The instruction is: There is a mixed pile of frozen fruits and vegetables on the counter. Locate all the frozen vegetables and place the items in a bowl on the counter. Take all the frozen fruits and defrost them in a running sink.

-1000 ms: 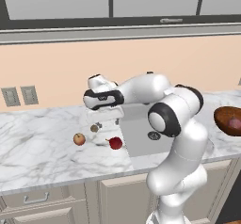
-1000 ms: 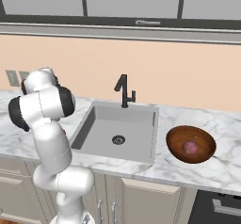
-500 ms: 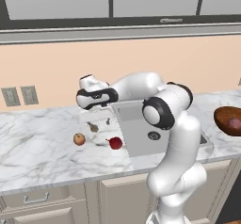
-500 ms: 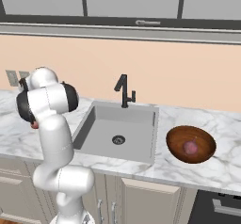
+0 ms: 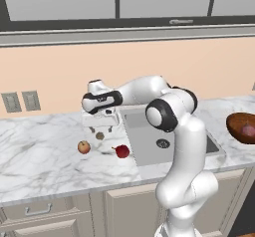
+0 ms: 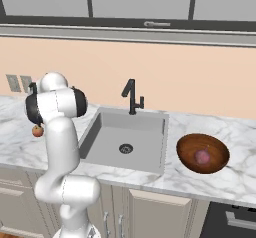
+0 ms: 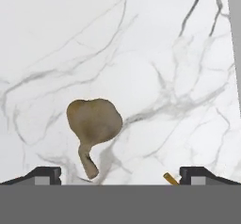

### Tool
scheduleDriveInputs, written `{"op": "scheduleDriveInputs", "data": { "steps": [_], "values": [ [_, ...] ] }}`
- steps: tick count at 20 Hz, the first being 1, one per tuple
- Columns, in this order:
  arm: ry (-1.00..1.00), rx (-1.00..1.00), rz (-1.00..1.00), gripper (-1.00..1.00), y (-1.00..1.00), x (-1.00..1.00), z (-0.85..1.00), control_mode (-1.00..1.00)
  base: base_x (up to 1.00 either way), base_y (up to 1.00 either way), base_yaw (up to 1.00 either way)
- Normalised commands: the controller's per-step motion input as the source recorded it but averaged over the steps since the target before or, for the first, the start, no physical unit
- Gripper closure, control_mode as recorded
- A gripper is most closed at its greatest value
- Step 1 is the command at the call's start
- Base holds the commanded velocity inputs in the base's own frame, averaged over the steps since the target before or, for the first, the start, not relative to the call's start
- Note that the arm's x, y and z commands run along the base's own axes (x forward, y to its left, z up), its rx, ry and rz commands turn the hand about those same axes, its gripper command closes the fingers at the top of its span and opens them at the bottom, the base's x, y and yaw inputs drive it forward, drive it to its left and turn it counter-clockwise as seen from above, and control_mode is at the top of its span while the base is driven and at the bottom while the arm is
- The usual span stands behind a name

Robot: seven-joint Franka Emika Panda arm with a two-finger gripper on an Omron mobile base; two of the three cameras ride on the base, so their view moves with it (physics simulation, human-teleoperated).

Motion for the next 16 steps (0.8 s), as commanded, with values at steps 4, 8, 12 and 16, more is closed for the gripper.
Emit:
{"op": "scheduleDriveInputs", "data": {
  "steps": [4,8,12,16],
  "values": [
    [0.02,0.00,0.00,-1.00,0.04,0.18,-0.05,-1.00,0.00,0.00,0.00],
    [0.02,-0.01,-0.03,-1.00,0.15,0.33,-0.06,-1.00,0.00,0.00,0.00],
    [0.02,-0.01,-0.05,-1.00,0.24,0.33,-0.09,-1.00,0.00,0.00,0.00],
    [0.03,-0.02,-0.04,-1.00,0.28,0.23,-0.09,-1.00,0.00,0.00,0.00]
  ]
}}
